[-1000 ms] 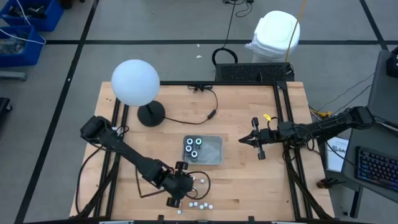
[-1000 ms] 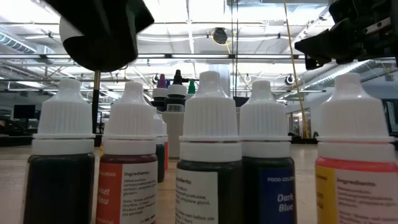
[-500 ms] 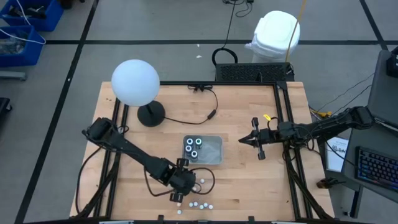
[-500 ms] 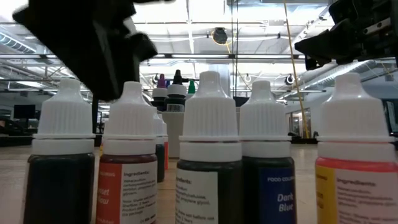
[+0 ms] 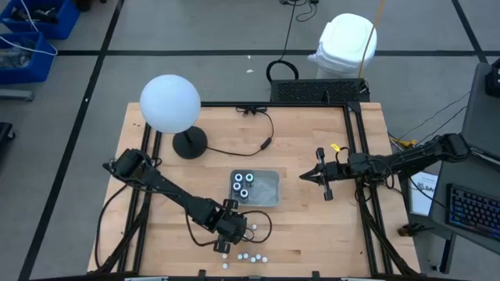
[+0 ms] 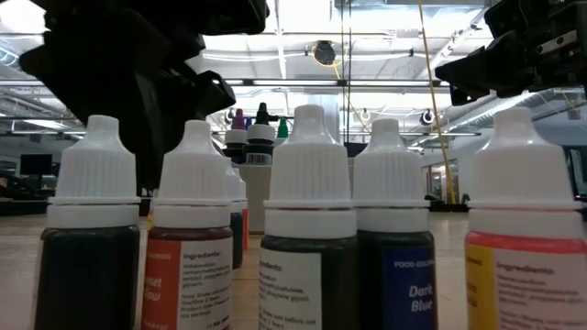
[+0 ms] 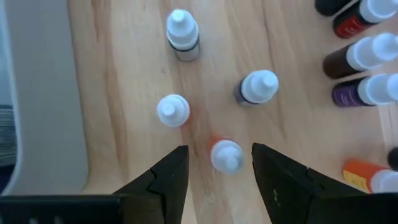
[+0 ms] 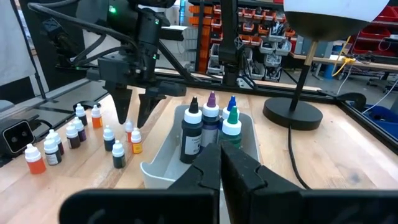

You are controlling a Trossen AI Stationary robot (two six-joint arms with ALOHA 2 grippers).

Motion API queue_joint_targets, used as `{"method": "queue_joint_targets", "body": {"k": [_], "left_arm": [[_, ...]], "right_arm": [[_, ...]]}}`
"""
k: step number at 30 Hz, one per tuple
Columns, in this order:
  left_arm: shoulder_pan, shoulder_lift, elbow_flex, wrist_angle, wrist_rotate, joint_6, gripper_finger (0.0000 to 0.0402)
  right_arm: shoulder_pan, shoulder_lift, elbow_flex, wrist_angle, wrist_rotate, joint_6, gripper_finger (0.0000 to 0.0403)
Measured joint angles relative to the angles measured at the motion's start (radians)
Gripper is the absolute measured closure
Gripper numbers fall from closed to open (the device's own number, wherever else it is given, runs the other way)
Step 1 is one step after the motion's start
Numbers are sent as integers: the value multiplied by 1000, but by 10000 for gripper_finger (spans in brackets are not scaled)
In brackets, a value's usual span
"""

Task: Pick & Place food coloring
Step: Put the small orange food coloring bottle into the gray bin

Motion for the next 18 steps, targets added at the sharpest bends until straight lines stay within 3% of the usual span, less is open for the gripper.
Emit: {"method": "queue_joint_targets", "body": {"k": [18], "left_arm": [[12, 6, 0, 29, 16, 7, 220]], "right_arm": [[0, 0, 0, 0, 0, 0, 403]]}}
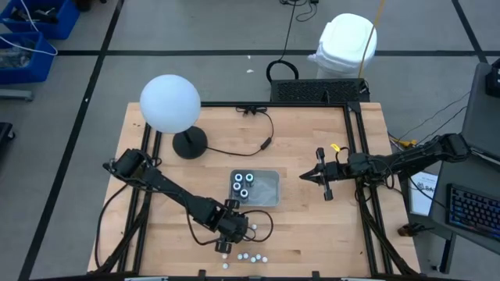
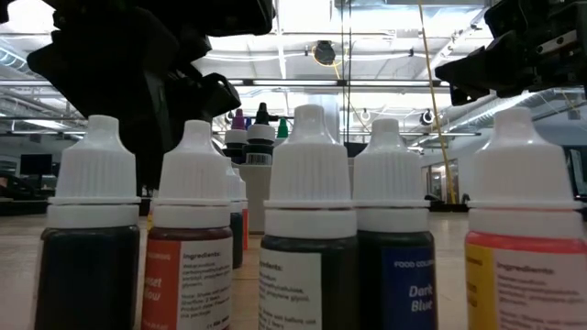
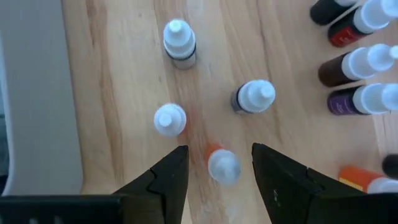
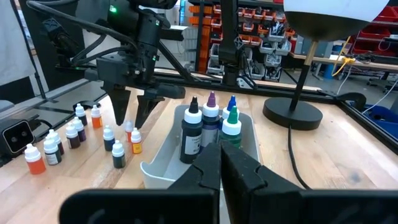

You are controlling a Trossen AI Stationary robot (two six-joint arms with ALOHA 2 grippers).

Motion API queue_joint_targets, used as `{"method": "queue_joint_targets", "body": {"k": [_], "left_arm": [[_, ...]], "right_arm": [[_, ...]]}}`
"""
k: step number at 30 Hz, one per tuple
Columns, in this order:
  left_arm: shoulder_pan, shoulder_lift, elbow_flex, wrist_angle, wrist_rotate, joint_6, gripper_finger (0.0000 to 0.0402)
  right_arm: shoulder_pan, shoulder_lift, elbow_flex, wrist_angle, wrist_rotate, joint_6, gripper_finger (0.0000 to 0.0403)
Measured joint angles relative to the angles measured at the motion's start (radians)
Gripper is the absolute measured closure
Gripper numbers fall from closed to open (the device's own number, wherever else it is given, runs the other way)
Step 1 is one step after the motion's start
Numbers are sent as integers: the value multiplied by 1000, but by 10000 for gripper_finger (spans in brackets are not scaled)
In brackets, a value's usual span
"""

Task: Pick & Place food coloring
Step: Put the small orange food coloring bottle into the gray bin

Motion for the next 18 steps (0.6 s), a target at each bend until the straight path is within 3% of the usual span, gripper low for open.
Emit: {"method": "queue_joint_targets", "body": {"k": [18], "left_arm": [[5, 0, 0, 24, 58, 5, 220]], "right_arm": [[0, 0, 0, 0, 0, 0, 403]]}}
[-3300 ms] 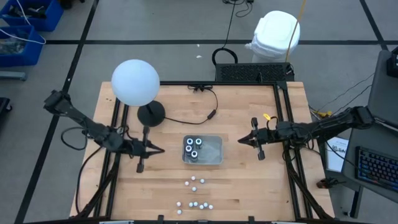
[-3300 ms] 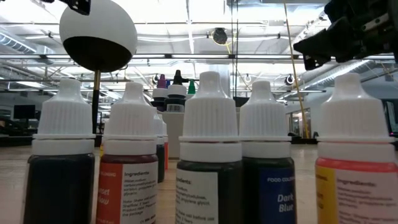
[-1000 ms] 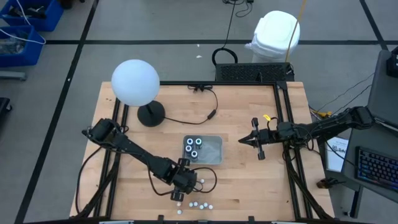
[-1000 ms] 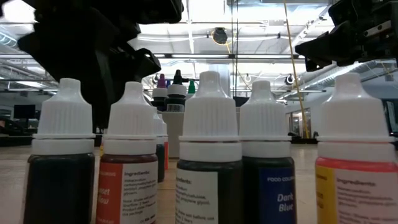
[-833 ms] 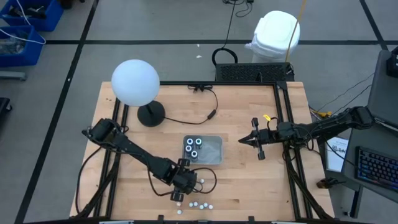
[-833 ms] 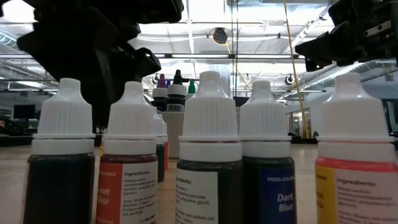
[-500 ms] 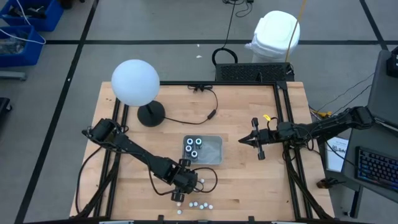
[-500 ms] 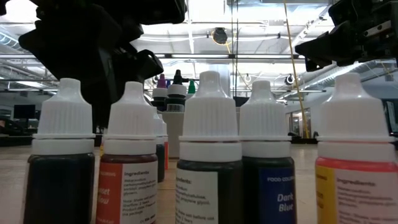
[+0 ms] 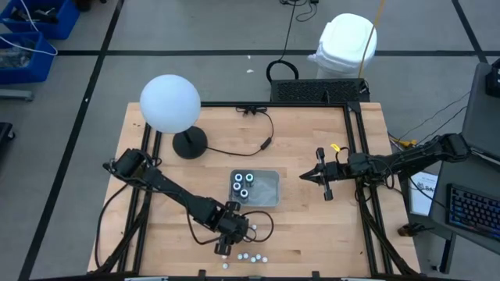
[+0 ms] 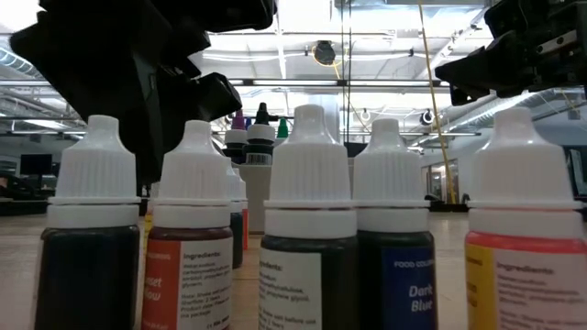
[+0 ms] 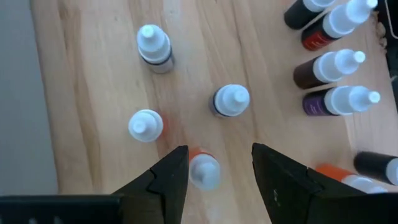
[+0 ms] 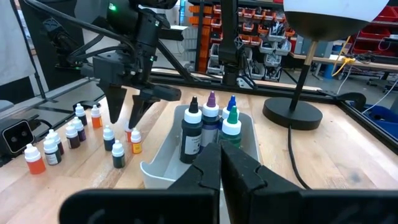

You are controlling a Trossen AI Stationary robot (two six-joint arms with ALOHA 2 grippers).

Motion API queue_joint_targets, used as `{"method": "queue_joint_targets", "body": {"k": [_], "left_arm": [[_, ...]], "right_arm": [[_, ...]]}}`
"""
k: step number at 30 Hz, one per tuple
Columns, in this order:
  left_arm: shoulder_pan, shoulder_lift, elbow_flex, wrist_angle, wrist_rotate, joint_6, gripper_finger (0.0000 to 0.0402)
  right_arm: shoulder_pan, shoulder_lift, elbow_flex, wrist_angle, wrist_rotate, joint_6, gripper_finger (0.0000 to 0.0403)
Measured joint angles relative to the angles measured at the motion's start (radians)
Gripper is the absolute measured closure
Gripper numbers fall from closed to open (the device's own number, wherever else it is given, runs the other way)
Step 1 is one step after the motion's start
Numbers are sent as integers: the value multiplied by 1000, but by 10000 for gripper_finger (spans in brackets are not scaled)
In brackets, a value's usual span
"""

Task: Pick & Place food coloring
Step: Put the small orange food coloring bottle into the gray bin

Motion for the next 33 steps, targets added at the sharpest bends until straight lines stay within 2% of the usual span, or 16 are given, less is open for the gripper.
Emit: {"method": "queue_joint_targets", "body": {"k": [13, 33], "left_arm": [[16, 27, 0, -16, -31, 42, 220], [17, 27, 0, -36, -22, 32, 228]], "right_arm": [[0, 0, 0, 0, 0, 0, 403], [0, 0, 0, -2, 0, 0, 403]]}}
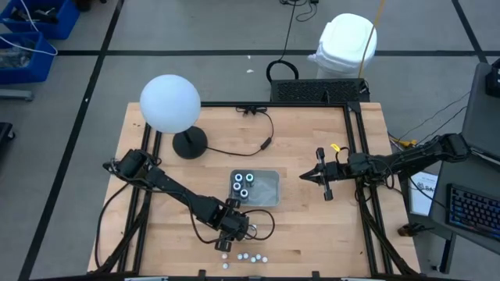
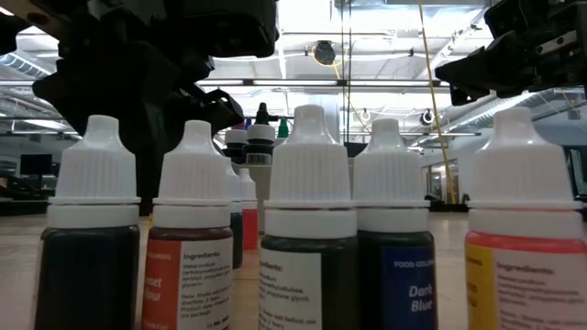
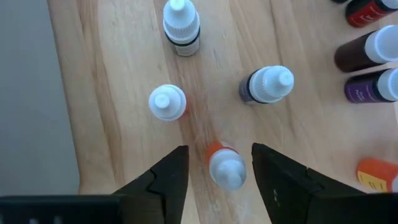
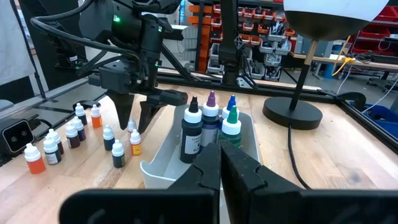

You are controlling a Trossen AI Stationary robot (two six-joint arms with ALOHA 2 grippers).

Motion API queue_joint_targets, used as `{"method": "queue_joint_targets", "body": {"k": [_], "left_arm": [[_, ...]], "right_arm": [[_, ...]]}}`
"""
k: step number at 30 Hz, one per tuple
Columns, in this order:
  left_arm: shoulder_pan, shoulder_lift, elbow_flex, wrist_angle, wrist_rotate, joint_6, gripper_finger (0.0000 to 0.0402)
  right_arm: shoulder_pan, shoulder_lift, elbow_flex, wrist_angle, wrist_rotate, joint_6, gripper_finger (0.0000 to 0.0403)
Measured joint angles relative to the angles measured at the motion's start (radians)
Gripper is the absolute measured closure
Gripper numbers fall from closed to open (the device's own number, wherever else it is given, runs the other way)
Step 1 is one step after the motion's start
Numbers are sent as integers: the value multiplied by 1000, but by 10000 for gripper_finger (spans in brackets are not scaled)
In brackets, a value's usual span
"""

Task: Pick & Place food coloring
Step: Put the small orange food coloring bottle into the gray bin

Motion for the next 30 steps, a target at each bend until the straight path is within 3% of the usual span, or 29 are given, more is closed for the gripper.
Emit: {"method": "queue_joint_targets", "body": {"k": [10, 16, 23, 30], "left_arm": [[0, 0, 0, 1, 1, 6, 319], [0, -15, 19, -49, 38, 3, 335], [-11, -16, 293, -359, -36, 32, 327], [37, -16, 561, -470, -141, 132, 326]], "right_arm": [[0, 0, 0, 0, 0, 0, 403], [0, 0, 0, 0, 0, 0, 403], [0, 0, 0, -1, 0, 0, 403], [0, 0, 0, 1, 0, 0, 403]]}}
